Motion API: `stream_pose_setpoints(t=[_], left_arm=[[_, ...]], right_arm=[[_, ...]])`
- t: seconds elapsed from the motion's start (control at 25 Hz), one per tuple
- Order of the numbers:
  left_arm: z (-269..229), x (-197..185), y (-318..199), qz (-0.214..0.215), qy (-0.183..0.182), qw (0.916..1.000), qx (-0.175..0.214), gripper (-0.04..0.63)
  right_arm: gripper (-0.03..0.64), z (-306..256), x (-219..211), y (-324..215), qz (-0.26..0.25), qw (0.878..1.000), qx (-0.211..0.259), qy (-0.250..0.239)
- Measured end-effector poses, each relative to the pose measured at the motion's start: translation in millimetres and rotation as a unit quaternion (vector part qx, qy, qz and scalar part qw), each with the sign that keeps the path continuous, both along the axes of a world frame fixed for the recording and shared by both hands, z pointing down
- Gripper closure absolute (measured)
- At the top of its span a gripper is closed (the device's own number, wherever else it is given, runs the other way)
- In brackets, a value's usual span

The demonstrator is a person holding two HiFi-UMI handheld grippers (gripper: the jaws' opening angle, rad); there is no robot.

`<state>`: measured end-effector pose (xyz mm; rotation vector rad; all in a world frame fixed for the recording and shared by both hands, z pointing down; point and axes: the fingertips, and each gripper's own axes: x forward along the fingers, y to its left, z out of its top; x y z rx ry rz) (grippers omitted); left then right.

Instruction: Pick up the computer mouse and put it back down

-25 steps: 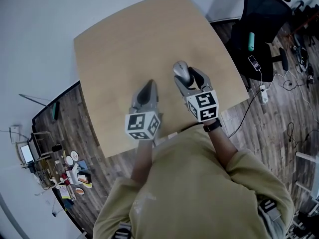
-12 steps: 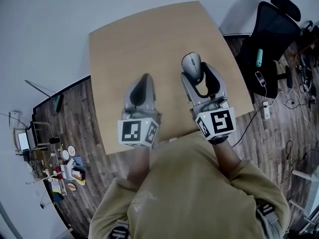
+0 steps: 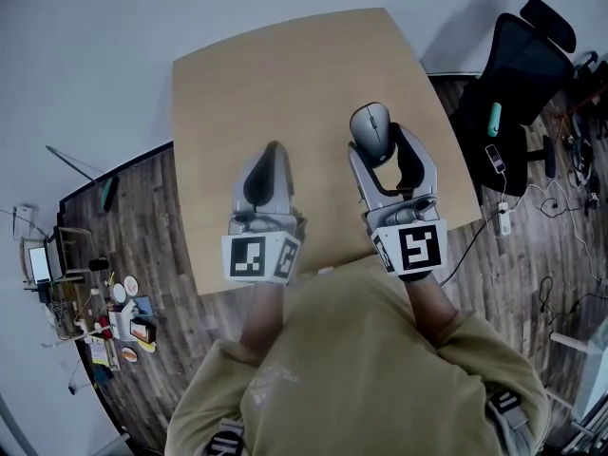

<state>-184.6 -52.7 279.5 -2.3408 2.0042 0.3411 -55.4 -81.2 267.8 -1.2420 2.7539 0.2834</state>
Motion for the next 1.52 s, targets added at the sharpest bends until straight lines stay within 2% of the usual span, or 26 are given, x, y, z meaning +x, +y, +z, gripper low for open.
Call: stream_pose_setpoints(t=[0.4,0.8,1.04,1.2,1.52], left_arm=[[31.7,7.7,-22.1,0.003,0.007,0.9991,-0.042,0.595],[77.4,13.0,-68.1,0.003,0.019,0.9943,-0.105,0.595],[111.5,11.5,-101.5,0.002,0.028,0.9893,-0.143,0.595],[137.0,21.0,-124.1,0.013,0.018,0.9861,-0.165,0.595],[188.9,32.4,-151.3,0.001,0.015,0.9814,-0.191,0.595]], right_arm=[[0.342,40.6,0.1,-42.4,0.015,0.998,-0.050,0.022],[0.342,130.2,3.3,-127.3,0.041,0.987,-0.131,0.080],[0.342,202.6,4.8,-178.8,0.051,0.975,-0.194,0.098],[0.342,254.0,8.8,-206.3,0.058,0.964,-0.229,0.121],[0.341,366.0,17.8,-240.4,0.082,0.928,-0.322,0.165]])
